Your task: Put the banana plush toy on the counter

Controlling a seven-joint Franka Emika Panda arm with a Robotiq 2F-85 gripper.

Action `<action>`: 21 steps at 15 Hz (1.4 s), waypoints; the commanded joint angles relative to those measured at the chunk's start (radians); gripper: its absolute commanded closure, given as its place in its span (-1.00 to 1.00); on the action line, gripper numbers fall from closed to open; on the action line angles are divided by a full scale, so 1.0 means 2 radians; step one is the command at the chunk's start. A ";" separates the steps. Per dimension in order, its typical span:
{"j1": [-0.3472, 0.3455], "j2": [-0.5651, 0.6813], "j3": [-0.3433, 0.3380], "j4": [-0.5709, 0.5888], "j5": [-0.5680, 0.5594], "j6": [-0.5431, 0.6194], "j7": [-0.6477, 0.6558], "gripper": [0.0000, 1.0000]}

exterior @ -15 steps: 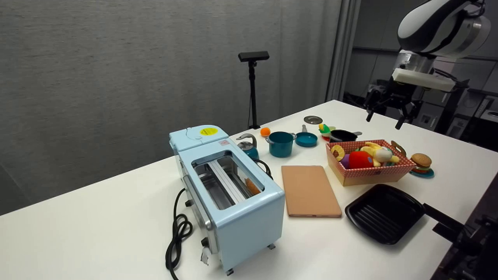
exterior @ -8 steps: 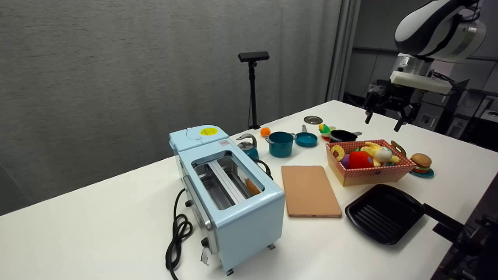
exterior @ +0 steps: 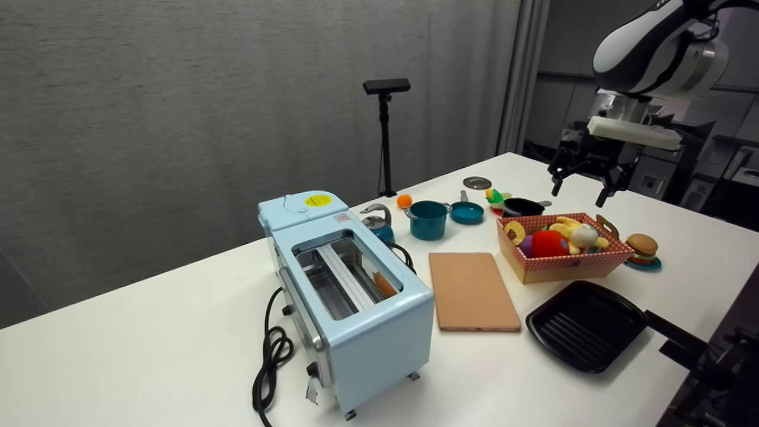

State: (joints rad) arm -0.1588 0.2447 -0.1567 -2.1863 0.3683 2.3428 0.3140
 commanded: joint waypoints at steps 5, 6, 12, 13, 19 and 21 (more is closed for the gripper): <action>-0.010 0.059 0.001 0.039 0.007 -0.009 -0.006 -1.00; -0.012 0.066 0.001 0.044 0.007 -0.010 -0.007 -1.00; -0.025 0.100 -0.001 0.069 0.012 -0.009 -0.009 -1.00; -0.028 0.105 -0.002 0.072 0.013 -0.009 -0.009 -1.00; -0.044 0.132 -0.002 0.096 0.017 -0.008 -0.006 -1.00; -0.046 0.138 -0.002 0.099 0.016 -0.008 -0.006 -1.00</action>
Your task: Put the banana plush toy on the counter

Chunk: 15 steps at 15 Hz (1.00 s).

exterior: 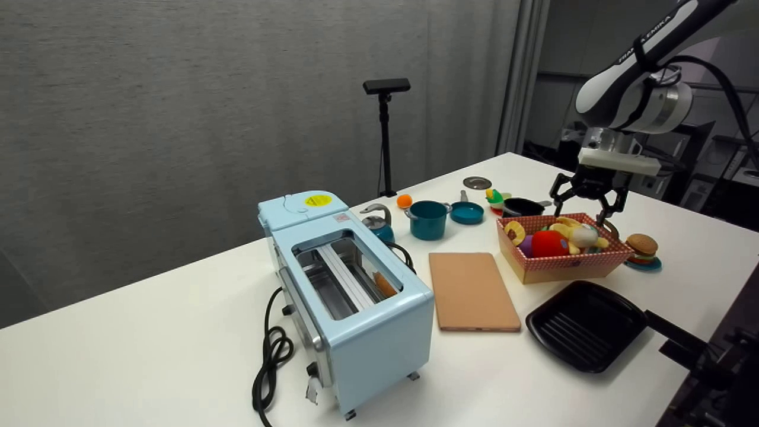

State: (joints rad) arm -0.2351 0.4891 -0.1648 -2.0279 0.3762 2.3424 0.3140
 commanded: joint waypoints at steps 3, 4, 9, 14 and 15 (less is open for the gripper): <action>-0.008 0.021 0.001 0.024 0.007 -0.009 -0.003 -1.00; -0.008 0.023 0.001 0.025 0.006 -0.011 -0.003 -1.00; -0.010 0.027 -0.002 0.026 0.004 -0.015 -0.004 -0.97; -0.012 0.027 -0.005 0.029 0.003 -0.016 -0.001 -0.03; -0.013 0.027 -0.005 0.030 0.003 -0.016 -0.001 0.11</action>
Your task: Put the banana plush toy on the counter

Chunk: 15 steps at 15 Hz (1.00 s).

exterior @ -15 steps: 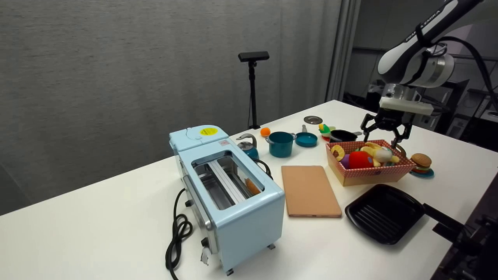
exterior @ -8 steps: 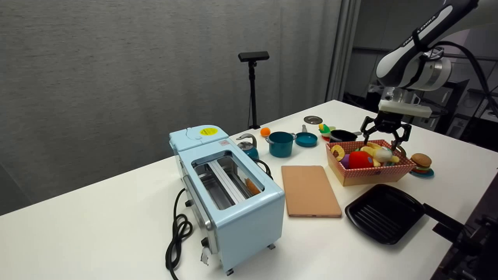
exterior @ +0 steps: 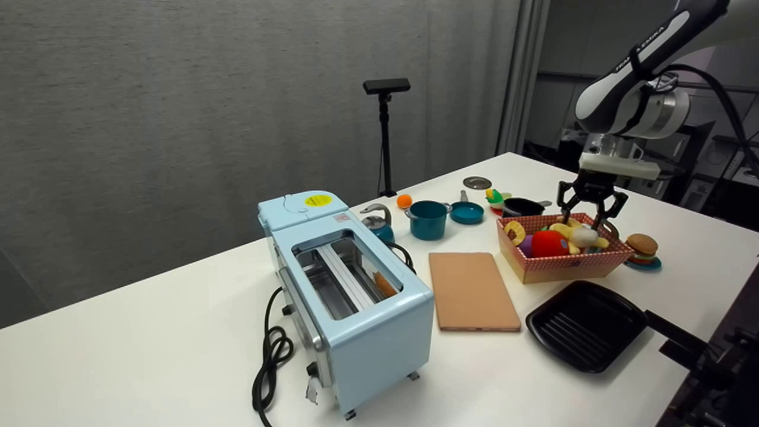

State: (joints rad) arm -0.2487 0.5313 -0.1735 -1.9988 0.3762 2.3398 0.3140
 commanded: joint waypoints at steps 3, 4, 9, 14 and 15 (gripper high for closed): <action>-0.006 0.008 0.000 0.016 0.004 -0.013 -0.003 0.59; -0.006 0.009 0.001 0.016 0.004 -0.013 -0.004 0.72; -0.002 0.010 0.002 0.013 0.003 -0.008 -0.001 1.00; 0.014 -0.013 0.003 0.002 -0.010 -0.012 0.006 0.98; 0.017 -0.018 0.004 0.001 -0.012 -0.014 0.008 0.98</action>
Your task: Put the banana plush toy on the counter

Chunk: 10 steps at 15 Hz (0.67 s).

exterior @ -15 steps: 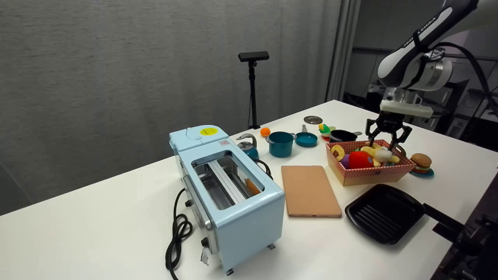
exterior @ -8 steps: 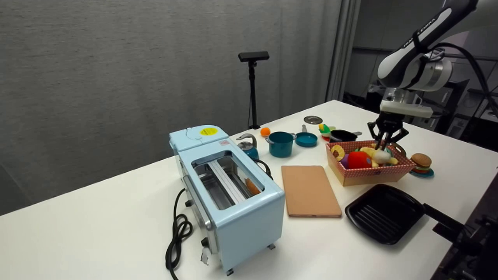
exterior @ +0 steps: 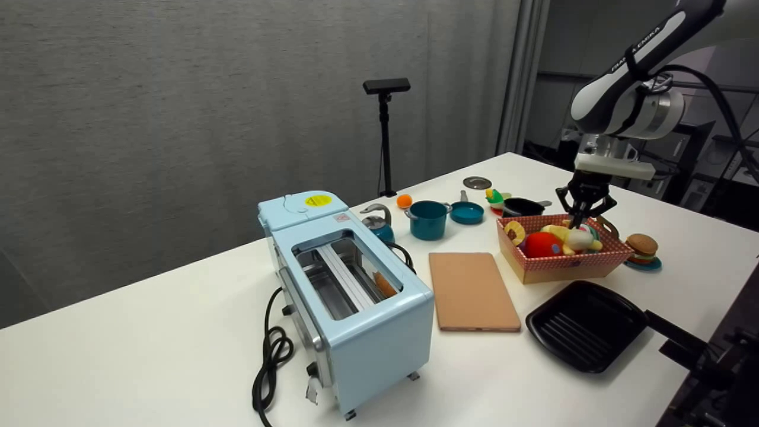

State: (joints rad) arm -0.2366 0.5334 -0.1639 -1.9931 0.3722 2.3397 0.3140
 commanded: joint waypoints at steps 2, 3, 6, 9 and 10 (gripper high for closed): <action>0.020 -0.032 0.001 -0.001 -0.013 -0.016 0.010 0.98; 0.025 -0.040 0.001 0.001 -0.017 -0.019 0.013 0.98; 0.042 -0.059 0.003 0.006 -0.030 -0.028 0.019 0.98; 0.062 -0.071 0.006 0.014 -0.050 -0.044 0.034 0.98; 0.067 -0.073 0.007 0.019 -0.058 -0.054 0.038 0.98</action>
State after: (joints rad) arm -0.1343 0.4143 -0.1513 -1.9761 0.3050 2.2913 0.3402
